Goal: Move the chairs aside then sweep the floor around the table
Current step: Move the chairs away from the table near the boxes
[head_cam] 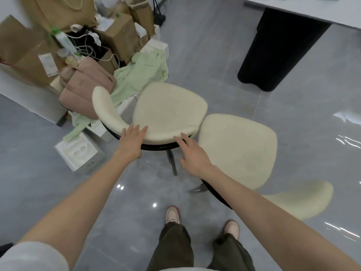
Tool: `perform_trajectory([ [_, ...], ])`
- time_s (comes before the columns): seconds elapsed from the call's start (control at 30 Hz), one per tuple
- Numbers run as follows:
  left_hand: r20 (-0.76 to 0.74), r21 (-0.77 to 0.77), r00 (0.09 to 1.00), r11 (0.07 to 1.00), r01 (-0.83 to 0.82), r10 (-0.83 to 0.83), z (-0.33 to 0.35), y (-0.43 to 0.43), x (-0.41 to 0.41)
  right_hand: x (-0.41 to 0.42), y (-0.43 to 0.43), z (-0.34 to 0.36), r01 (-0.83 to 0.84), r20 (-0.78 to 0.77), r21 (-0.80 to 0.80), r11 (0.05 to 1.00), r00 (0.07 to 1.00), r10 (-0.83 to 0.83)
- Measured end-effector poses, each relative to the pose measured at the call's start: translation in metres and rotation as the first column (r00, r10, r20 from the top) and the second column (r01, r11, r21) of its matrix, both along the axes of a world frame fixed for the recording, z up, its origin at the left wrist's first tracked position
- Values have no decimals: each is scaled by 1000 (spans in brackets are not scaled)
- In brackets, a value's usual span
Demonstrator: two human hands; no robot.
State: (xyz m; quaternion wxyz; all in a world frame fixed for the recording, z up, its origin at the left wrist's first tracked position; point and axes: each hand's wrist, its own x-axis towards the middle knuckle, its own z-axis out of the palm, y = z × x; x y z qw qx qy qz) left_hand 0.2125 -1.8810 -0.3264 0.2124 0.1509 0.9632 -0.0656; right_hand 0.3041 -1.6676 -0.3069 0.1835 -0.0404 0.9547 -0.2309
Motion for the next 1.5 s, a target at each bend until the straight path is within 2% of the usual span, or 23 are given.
perform_trajectory([
  [0.17, 9, -23, 992, 991, 129, -129, -12, -25, -37, -37, -33, -15, -41, 43, 161, 986, 998, 34],
  [0.33, -77, 55, 989, 990, 128, -123, -15, -27, -44, -71, -39, -29, 3, 55, 187, 982, 998, -14],
  [0.47, -105, -32, 969, 975, 222, -224, -15, -27, -50, -92, -44, -40, -10, 11, 306, 952, 1000, 7],
  [0.57, -85, -95, 952, 953, 287, -295, -11, -32, -49, -91, -52, -39, -77, 45, 364, 928, 997, 65],
  [0.77, -64, -106, 952, 951, 290, -298, -13, -53, -24, -66, -72, -31, -148, 80, 395, 907, 989, 126],
  [0.87, -32, -63, 975, 974, 218, -220, -16, -62, -12, -56, -79, -32, -162, 80, 374, 913, 987, 142],
  [0.97, 23, -27, 993, 993, 119, -118, -16, -69, -3, -53, -79, -28, -123, 100, 242, 962, 990, 101],
  [1.07, 103, 47, 995, 999, 10, -15, -5, -57, 6, -48, -71, -18, 18, 127, 65, 998, 992, -26],
  [1.17, 172, 146, 984, 986, -79, 53, 11, -31, 14, -34, -55, -7, 198, 127, -95, 976, 975, -185],
  [1.37, 106, 237, 991, 966, -107, 83, 31, 19, 31, 11, 11, -2, 320, 94, -90, 943, 945, -312],
  [1.5, 70, 275, 996, 959, -64, 46, 46, 77, 57, 55, 75, 4, 405, 76, -60, 912, 913, -401],
])
